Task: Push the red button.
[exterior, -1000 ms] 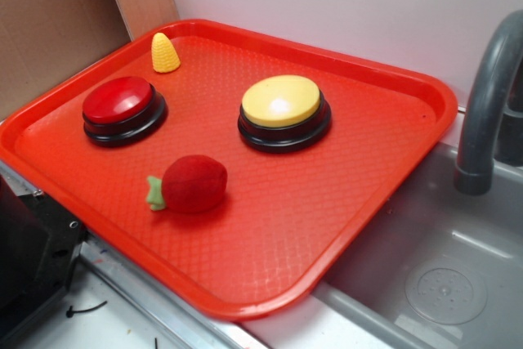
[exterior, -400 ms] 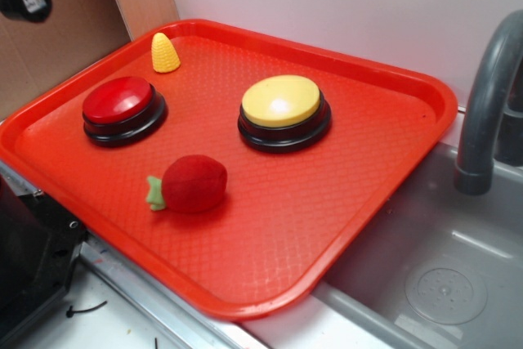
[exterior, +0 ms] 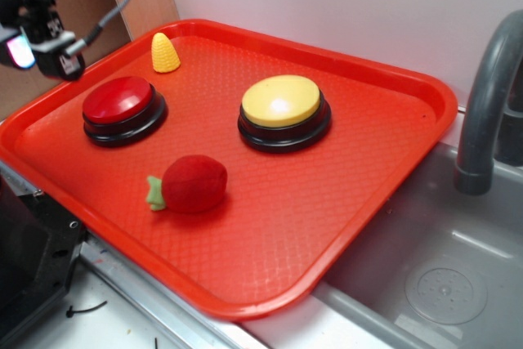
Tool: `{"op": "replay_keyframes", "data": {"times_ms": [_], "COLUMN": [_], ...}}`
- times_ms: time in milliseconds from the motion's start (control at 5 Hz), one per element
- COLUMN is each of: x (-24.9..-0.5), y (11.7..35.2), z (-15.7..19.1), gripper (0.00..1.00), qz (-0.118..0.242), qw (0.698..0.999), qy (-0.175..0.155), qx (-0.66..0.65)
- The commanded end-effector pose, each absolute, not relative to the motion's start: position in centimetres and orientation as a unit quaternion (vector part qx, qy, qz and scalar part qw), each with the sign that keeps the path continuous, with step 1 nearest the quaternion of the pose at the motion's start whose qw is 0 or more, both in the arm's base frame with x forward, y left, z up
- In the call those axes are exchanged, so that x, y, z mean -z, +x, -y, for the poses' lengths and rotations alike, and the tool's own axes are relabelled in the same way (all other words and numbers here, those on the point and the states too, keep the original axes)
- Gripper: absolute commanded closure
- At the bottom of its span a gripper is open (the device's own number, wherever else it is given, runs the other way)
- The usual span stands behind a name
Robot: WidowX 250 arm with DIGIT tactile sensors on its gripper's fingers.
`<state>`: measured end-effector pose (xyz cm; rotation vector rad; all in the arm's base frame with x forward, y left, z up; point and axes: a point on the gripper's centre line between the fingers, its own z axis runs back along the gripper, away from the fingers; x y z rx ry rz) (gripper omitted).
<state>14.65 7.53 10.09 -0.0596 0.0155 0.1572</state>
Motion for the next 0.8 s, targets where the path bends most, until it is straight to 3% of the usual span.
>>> {"op": "replay_keyframes", "data": {"times_ms": [0, 200, 600], "x": [-7.9, -6.3, -3.9], "y": [17.9, 19.8, 19.6], "z": [-7.2, -7.3, -7.5], "gripper": [0.0, 0.0, 0.0], "qz": [0.011, 0.007, -0.025], "qw": [0.999, 1.0, 0.999], "qy": [-0.011, -0.013, -0.018], "qx": [-0.033, -0.014, -0.013]}}
